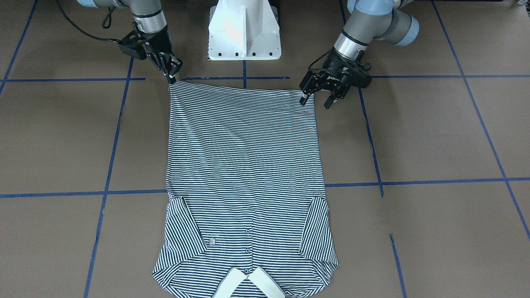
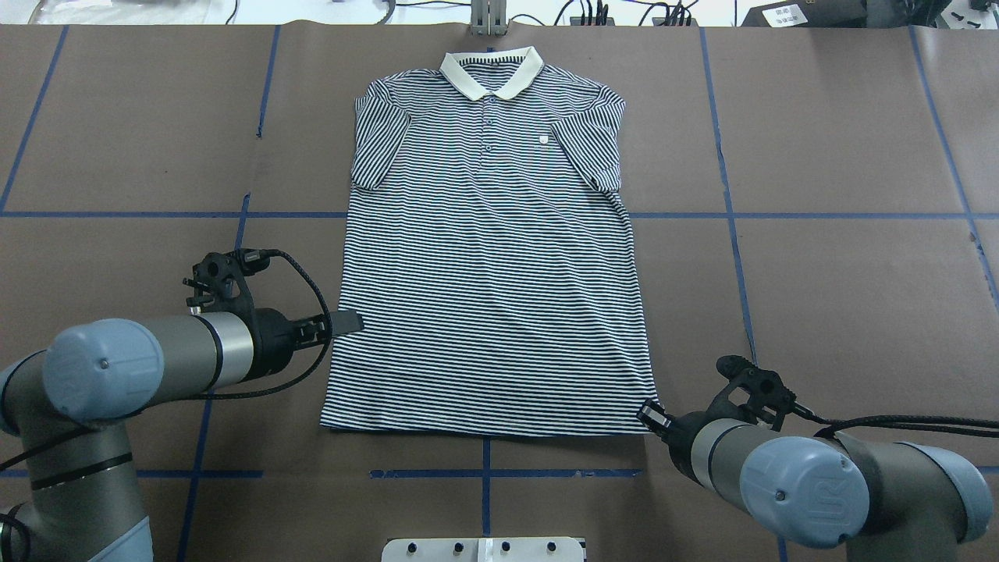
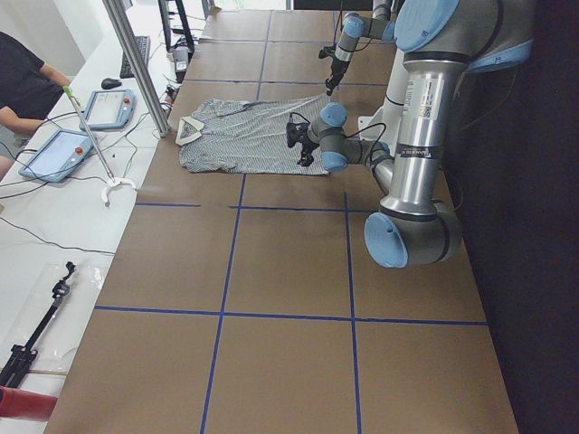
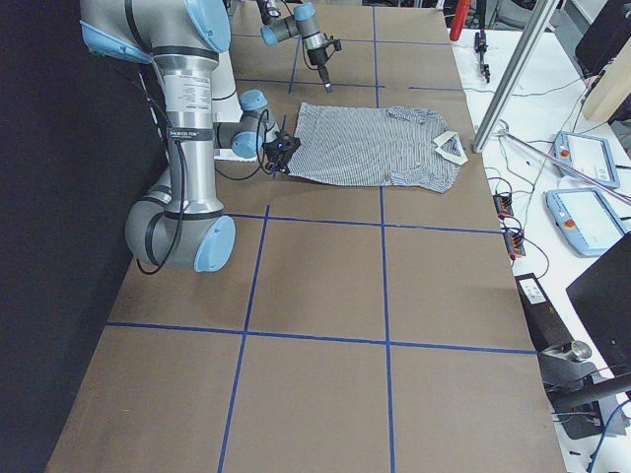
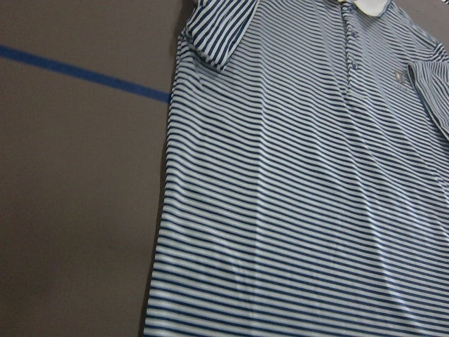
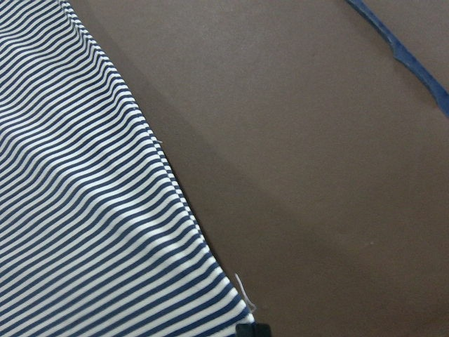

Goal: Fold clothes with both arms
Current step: 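Lower the left gripper to the other hem corner and grasp both corners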

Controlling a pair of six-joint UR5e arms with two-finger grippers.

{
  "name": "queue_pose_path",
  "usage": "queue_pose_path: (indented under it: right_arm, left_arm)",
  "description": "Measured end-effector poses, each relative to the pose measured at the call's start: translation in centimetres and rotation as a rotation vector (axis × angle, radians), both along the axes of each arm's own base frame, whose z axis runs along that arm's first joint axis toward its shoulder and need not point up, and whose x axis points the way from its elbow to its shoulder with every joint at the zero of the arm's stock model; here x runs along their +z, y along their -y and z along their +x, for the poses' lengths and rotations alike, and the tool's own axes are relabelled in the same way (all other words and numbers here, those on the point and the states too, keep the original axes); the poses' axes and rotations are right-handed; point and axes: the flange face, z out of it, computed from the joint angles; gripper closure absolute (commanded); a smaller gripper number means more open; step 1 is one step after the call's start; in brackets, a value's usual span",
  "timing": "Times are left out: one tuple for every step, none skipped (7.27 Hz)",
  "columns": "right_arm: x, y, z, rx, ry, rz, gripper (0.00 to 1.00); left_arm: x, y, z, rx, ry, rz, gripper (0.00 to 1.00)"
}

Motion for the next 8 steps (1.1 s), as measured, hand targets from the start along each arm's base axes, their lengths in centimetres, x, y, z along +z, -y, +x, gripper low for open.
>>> queue_pose_path:
  right_arm:
    - [0.0,0.0,0.1,0.000,-0.001,0.000,1.00]
    - [0.0,0.0,0.1,-0.001,-0.001,0.000,1.00]
    - [0.0,-0.1,0.1,-0.001,-0.001,0.000,1.00]
    - [0.1,-0.1,0.1,-0.002,-0.001,0.000,1.00]
    - [0.0,-0.1,0.1,-0.002,0.000,0.000,1.00]
    - [0.0,-0.1,0.0,-0.003,0.000,0.000,1.00]
    - [0.0,-0.1,0.0,-0.003,0.001,0.001,1.00]
    - [-0.1,-0.1,0.0,-0.003,0.001,0.001,1.00]
  left_arm:
    - [0.2,-1.9,0.9,0.024,0.064,-0.044,0.23]
    - [0.7,-2.9,1.7,0.041,0.108,-0.066,0.26]
    - [1.5,-3.4,2.4,0.053,0.136,-0.078,0.30]
    - [2.1,-4.0,3.2,0.068,0.154,-0.084,0.33]
    - [2.4,-4.6,4.0,0.085,0.163,-0.088,0.37]
    - [2.6,-5.2,4.4,0.111,0.164,-0.099,0.47]
    - [2.5,-5.7,4.5,0.139,0.160,-0.111,0.76]
    - [2.5,-6.0,4.6,0.153,0.158,-0.118,1.00]
